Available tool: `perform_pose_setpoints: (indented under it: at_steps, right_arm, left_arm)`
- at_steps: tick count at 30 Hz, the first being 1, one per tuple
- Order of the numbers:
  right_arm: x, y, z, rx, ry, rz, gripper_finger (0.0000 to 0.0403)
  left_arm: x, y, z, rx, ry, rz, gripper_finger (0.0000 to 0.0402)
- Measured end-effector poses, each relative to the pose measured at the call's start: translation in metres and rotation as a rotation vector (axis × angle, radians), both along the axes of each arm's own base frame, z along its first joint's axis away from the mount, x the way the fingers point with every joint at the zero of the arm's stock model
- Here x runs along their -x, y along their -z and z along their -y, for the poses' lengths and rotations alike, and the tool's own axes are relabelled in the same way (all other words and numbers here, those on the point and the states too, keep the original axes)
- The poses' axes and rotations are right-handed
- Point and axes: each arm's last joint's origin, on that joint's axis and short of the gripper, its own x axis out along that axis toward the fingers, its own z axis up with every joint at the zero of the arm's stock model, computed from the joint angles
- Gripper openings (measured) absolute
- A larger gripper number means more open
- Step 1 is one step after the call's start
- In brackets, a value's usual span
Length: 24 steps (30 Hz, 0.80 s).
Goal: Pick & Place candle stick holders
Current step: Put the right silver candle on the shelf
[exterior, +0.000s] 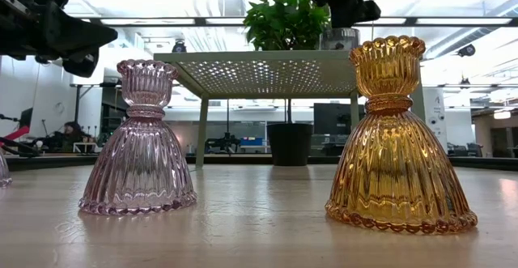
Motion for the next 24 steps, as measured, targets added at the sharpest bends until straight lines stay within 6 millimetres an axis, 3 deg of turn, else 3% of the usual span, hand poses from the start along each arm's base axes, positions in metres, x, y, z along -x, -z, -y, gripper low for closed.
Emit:
perform_pose_setpoints:
  at_steps: [17, 24]
  right_arm:
    - [-0.006, 0.012, 0.001, -0.008, -0.060, -0.005, 0.0036]
    - [-0.009, 0.012, 0.001, 0.001, -0.064, 0.016, 0.0070]
  left_arm:
    - [0.000, 0.000, 0.000, 0.000, 0.000, 0.000, 0.0010]
    - [0.000, 0.000, 0.000, 0.000, 0.000, 0.000, 0.0010]
